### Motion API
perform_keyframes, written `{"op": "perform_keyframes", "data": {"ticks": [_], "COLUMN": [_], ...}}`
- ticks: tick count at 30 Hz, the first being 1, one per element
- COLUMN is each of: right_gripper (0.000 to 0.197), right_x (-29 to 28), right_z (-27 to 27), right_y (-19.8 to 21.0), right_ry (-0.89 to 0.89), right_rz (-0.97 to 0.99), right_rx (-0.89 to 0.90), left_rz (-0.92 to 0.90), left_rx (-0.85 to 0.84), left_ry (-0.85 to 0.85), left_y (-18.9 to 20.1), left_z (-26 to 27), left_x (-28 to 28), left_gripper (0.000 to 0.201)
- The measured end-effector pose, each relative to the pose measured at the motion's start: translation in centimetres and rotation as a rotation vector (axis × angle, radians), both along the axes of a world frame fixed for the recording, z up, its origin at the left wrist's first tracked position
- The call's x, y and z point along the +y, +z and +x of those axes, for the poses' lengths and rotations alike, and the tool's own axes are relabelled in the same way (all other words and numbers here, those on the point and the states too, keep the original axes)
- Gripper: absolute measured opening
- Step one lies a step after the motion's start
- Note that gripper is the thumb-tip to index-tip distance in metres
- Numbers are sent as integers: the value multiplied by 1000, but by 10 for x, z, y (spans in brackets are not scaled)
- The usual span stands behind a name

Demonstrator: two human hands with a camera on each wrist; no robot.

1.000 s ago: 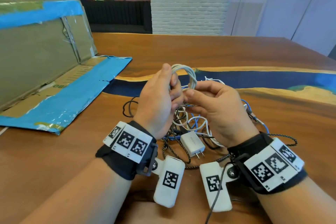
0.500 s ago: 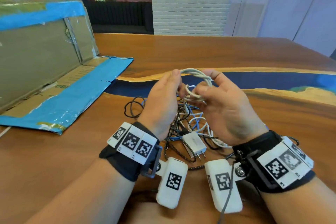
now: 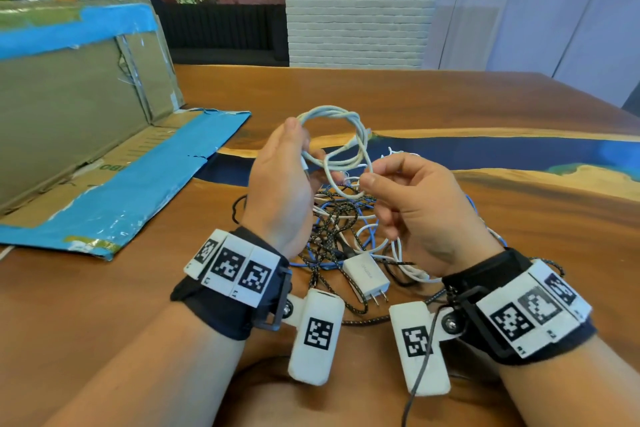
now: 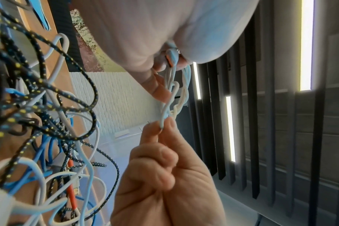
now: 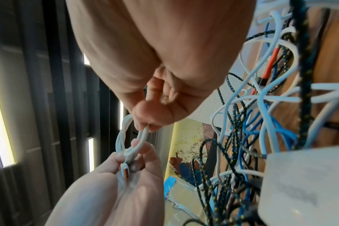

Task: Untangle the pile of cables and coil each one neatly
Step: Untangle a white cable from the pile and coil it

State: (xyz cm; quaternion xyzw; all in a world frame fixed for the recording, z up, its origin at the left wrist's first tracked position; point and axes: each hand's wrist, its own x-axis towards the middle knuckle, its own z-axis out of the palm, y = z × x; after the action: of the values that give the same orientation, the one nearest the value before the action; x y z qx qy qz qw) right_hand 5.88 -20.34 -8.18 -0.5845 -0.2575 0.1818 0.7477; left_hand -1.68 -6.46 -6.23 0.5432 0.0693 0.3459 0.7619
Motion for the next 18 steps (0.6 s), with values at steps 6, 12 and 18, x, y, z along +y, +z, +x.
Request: {"op": "perform_keyframes", "data": {"ticks": [6,12,18], "right_gripper": [18,21,27], "right_x": [-5,-12,-6], "right_z": [2,-1,1], "right_y": [-1,7,2], "right_ry": [240,488,364], "right_rz": [-163,-153,-190], "right_rx": [-114,-59,-54], "left_rz": [74,67,133], "left_rx": [-35,-60,-89], "left_ry": [16,19,89], "left_y": [-5,-4,-2], "left_z": [1,0,2], "left_x": [-4,-2,0], "left_gripper": [37,38,38]}}
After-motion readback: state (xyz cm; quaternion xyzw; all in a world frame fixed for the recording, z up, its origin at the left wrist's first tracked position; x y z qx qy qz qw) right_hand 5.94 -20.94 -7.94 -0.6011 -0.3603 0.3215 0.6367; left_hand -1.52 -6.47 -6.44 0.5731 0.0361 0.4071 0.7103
